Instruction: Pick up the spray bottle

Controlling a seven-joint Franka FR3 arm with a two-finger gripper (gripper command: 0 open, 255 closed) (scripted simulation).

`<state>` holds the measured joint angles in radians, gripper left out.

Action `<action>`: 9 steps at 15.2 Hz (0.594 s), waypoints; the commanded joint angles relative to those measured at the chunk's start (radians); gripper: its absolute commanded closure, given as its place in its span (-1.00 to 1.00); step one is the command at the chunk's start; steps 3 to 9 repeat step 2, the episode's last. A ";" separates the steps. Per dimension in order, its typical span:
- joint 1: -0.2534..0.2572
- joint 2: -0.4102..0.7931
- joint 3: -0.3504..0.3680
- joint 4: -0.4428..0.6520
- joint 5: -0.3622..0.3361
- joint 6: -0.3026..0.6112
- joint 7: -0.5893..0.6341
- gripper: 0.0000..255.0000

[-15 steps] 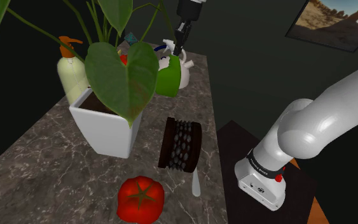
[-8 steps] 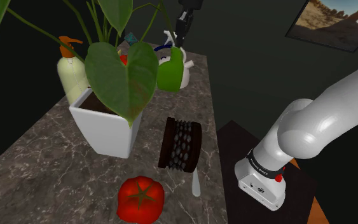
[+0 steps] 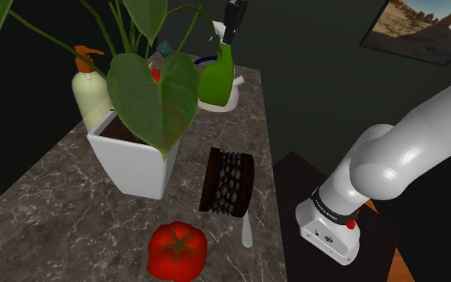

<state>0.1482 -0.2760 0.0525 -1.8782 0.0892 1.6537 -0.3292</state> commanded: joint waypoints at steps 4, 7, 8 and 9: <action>0.000 0.001 0.001 0.014 0.000 -0.013 0.002 1.00; 0.000 0.001 0.001 0.014 0.000 -0.013 0.002 1.00; 0.000 0.001 0.001 0.014 0.000 -0.013 0.002 1.00; 0.000 0.001 0.001 0.014 0.000 -0.013 0.002 1.00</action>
